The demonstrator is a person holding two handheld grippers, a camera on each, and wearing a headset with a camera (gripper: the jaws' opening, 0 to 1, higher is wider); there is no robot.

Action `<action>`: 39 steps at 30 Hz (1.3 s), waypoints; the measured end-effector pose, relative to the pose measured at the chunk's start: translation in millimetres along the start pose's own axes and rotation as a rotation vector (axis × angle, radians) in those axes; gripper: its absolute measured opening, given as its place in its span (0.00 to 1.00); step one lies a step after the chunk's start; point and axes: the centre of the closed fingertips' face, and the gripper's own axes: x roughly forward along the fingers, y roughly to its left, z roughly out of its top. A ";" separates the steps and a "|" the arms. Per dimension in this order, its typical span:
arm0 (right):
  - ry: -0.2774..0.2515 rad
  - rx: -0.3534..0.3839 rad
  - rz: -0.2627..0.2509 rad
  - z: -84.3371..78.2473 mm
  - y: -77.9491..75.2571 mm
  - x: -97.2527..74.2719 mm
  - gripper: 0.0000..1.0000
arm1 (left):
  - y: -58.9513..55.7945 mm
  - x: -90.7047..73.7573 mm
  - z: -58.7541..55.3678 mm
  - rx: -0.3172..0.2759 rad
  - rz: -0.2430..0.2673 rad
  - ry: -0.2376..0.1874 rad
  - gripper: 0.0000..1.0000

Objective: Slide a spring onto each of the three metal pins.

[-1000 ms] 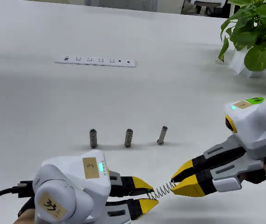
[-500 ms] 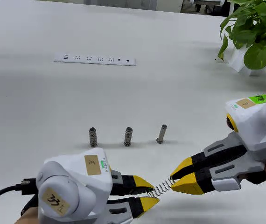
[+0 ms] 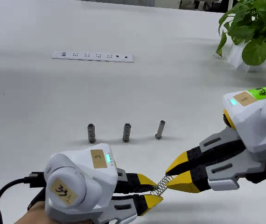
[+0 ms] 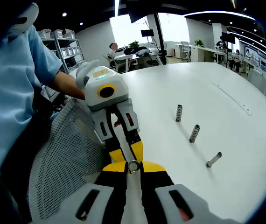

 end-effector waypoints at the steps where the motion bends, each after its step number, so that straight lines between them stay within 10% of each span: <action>1: 0.006 -0.009 0.000 0.8 0.5 0.7 0.12 | -0.7 0.9 0.1 0.003 -0.003 0.001 0.10; 17: 0.049 -0.059 0.011 -4.5 -2.4 -1.6 0.12 | -2.5 2.5 0.8 0.005 -0.010 -0.004 0.10; 27: 0.254 -0.222 0.046 -18.6 -5.6 -0.5 0.18 | -1.5 3.5 4.7 0.029 -0.028 0.007 0.10; 39: 0.331 -0.283 0.109 -19.2 -1.5 8.3 0.16 | -3.5 7.7 11.1 0.046 -0.038 0.003 0.10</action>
